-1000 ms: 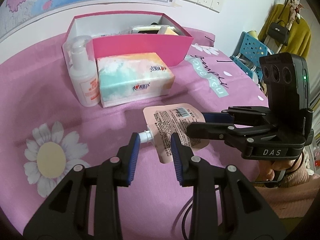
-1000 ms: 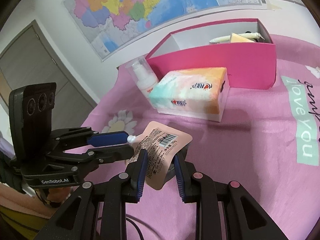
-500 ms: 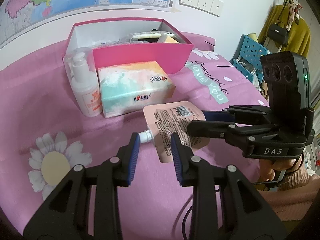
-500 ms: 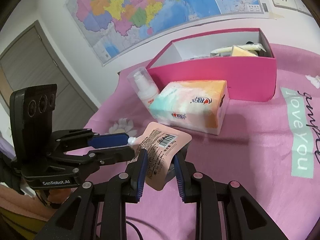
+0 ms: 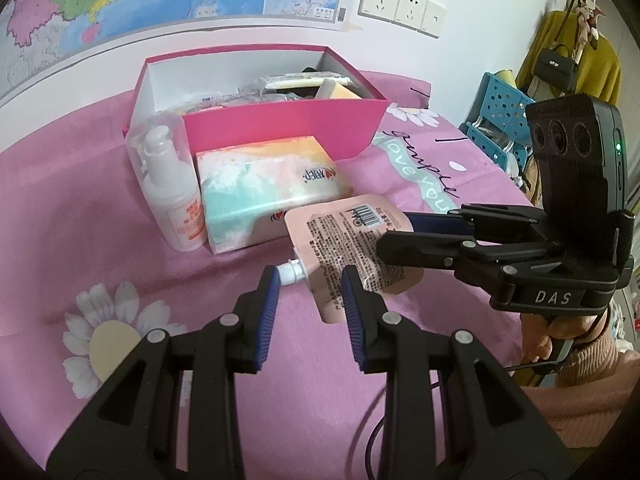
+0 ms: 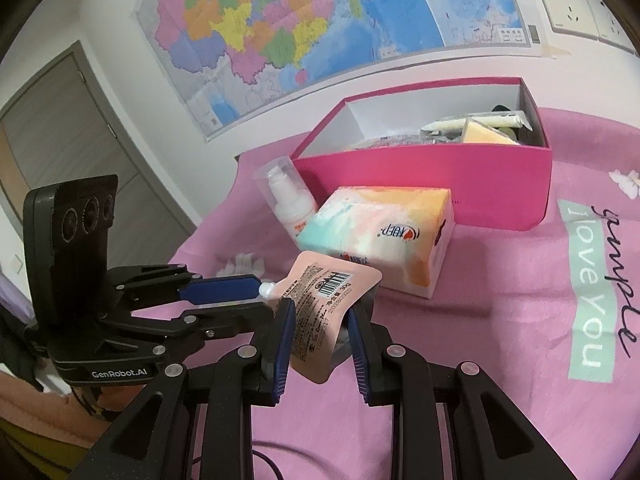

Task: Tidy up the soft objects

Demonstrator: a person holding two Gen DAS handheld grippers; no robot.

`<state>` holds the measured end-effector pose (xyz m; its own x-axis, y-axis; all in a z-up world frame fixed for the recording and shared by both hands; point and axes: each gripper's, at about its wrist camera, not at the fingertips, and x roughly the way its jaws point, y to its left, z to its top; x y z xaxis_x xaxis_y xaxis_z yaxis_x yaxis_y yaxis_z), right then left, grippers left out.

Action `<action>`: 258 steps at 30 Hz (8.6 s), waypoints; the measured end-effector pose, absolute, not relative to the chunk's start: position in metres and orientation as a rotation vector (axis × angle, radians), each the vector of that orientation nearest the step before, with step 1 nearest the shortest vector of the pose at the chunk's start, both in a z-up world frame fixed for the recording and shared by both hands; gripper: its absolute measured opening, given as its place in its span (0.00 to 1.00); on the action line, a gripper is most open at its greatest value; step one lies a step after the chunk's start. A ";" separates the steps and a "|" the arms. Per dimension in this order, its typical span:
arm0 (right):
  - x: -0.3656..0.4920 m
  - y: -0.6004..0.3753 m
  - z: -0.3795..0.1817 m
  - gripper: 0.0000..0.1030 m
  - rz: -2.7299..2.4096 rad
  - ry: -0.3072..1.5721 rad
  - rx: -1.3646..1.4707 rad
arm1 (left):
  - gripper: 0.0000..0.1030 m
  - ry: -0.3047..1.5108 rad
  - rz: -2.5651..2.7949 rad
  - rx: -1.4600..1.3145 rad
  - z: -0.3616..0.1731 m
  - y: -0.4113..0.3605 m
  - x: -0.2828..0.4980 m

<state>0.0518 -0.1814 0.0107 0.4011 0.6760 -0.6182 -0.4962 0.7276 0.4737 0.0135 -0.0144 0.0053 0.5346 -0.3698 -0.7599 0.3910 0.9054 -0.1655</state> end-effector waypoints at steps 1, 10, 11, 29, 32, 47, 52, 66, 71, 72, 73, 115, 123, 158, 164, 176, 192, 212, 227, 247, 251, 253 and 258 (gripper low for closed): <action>0.051 -0.181 0.012 0.26 0.749 0.885 0.227 | 0.32 0.896 -0.453 0.026 0.006 -0.014 0.014; 0.056 -0.184 0.020 0.26 0.751 0.862 0.219 | 0.32 0.872 -0.451 0.029 0.013 -0.015 0.019; 0.057 -0.185 0.022 0.26 0.750 0.857 0.220 | 0.32 0.870 -0.451 0.028 0.013 -0.015 0.020; 0.068 -0.193 0.038 0.26 0.732 0.806 0.220 | 0.32 0.819 -0.456 0.038 0.028 -0.020 0.034; 0.071 -0.192 0.040 0.26 0.732 0.800 0.218 | 0.32 0.815 -0.457 0.035 0.030 -0.019 0.036; 0.081 -0.191 0.048 0.26 0.720 0.779 0.204 | 0.32 0.793 -0.459 0.026 0.037 -0.019 0.047; 0.085 -0.190 0.051 0.26 0.722 0.769 0.205 | 0.32 0.787 -0.459 0.018 0.040 -0.018 0.050; 0.095 -0.190 0.058 0.26 0.723 0.751 0.197 | 0.32 0.775 -0.455 0.011 0.045 -0.017 0.061; 0.099 -0.191 0.061 0.26 0.725 0.741 0.200 | 0.32 0.774 -0.453 0.011 0.046 -0.017 0.065; 0.100 -0.191 0.062 0.26 0.725 0.741 0.200 | 0.32 0.773 -0.454 0.012 0.046 -0.017 0.065; 0.101 -0.191 0.062 0.26 0.726 0.739 0.200 | 0.32 0.772 -0.453 0.013 0.047 -0.017 0.066; 0.145 -0.189 0.083 0.26 0.739 0.679 0.210 | 0.32 0.761 -0.416 -0.014 0.066 -0.019 0.111; 0.157 -0.179 0.076 0.20 0.767 0.697 0.228 | 0.25 0.758 -0.442 0.001 0.069 -0.029 0.118; 0.137 -0.190 -0.007 0.32 0.708 0.930 0.221 | 0.33 1.035 -0.487 -0.138 -0.027 -0.026 0.081; 0.131 -0.190 -0.009 0.32 0.704 0.932 0.247 | 0.33 1.004 -0.460 -0.148 -0.021 -0.021 0.078; 0.130 -0.196 -0.011 0.31 0.661 0.934 0.331 | 0.25 0.992 -0.423 -0.147 -0.018 -0.024 0.087; 0.127 -0.206 -0.014 0.30 0.609 0.928 0.398 | 0.24 0.938 -0.400 -0.147 -0.012 -0.021 0.083; 0.116 -0.197 0.005 0.30 0.623 0.862 0.336 | 0.27 0.916 -0.420 -0.151 0.000 -0.022 0.086; 0.108 -0.199 0.030 0.30 0.634 0.789 0.310 | 0.27 0.849 -0.441 -0.124 0.028 -0.021 0.086; 0.118 -0.197 0.042 0.30 0.631 0.754 0.276 | 0.27 0.816 -0.440 -0.101 0.041 -0.021 0.103; 0.121 -0.198 0.044 0.30 0.631 0.746 0.274 | 0.27 0.809 -0.439 -0.098 0.044 -0.021 0.109; 0.125 -0.197 0.046 0.30 0.628 0.743 0.271 | 0.27 0.807 -0.440 -0.095 0.046 -0.021 0.112; 0.134 -0.198 0.049 0.30 0.619 0.732 0.265 | 0.27 0.805 -0.438 -0.091 0.048 -0.023 0.120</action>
